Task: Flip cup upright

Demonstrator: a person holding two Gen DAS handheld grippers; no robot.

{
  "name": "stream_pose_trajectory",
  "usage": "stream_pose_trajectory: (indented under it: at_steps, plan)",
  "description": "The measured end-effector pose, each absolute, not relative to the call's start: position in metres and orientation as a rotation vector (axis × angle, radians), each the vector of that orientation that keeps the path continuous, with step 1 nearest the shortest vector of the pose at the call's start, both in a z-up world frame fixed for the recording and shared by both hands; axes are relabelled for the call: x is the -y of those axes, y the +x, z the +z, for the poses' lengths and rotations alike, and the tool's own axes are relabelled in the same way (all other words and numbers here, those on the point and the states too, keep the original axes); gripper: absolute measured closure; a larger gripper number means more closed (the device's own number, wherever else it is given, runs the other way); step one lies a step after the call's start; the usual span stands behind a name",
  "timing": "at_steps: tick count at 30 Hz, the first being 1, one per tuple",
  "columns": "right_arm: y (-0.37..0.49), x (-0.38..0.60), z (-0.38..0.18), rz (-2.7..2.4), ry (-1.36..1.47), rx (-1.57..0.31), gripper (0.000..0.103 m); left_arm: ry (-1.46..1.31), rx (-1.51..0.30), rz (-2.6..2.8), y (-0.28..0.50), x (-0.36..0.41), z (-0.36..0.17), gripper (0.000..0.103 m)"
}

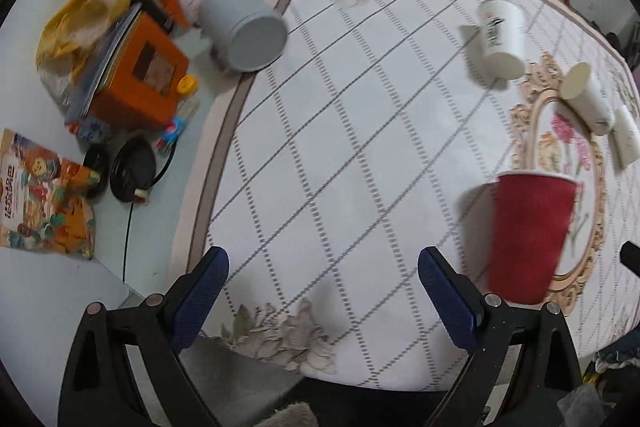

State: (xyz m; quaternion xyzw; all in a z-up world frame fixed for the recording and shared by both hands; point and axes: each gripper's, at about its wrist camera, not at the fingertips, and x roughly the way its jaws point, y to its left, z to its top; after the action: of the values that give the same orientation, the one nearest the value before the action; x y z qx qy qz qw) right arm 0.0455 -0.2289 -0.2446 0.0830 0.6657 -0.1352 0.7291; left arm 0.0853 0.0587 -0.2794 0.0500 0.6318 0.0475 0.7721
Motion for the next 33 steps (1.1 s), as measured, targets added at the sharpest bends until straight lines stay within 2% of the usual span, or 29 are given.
stream_pose_trajectory:
  at_steps: [13,16,19,21,28,33]
  plan:
    - [0.086,0.143,-0.271,-0.168,0.158,-1.517,0.0,0.159,-1.415,0.13,0.102,-0.098,-0.312,0.006]
    - [0.095,0.132,-0.284,-0.143,0.166,-1.542,0.004,0.149,-1.421,0.129,0.107,-0.103,-0.316,0.006]
    - [0.102,0.124,-0.298,-0.126,0.18,-1.578,0.014,0.147,-1.421,0.122,0.11,-0.105,-0.32,0.006]
    - [0.104,0.121,-0.307,-0.125,0.186,-1.608,0.026,0.147,-1.425,0.116,0.112,-0.105,-0.322,0.006]
    - [0.103,0.12,-0.305,-0.13,0.215,-1.584,0.028,0.137,-1.451,0.088,0.117,-0.1,-0.325,0.006]
    - [0.107,0.134,-0.281,-0.131,0.266,-1.475,0.029,0.122,-1.483,0.076,0.124,-0.094,-0.322,0.006]
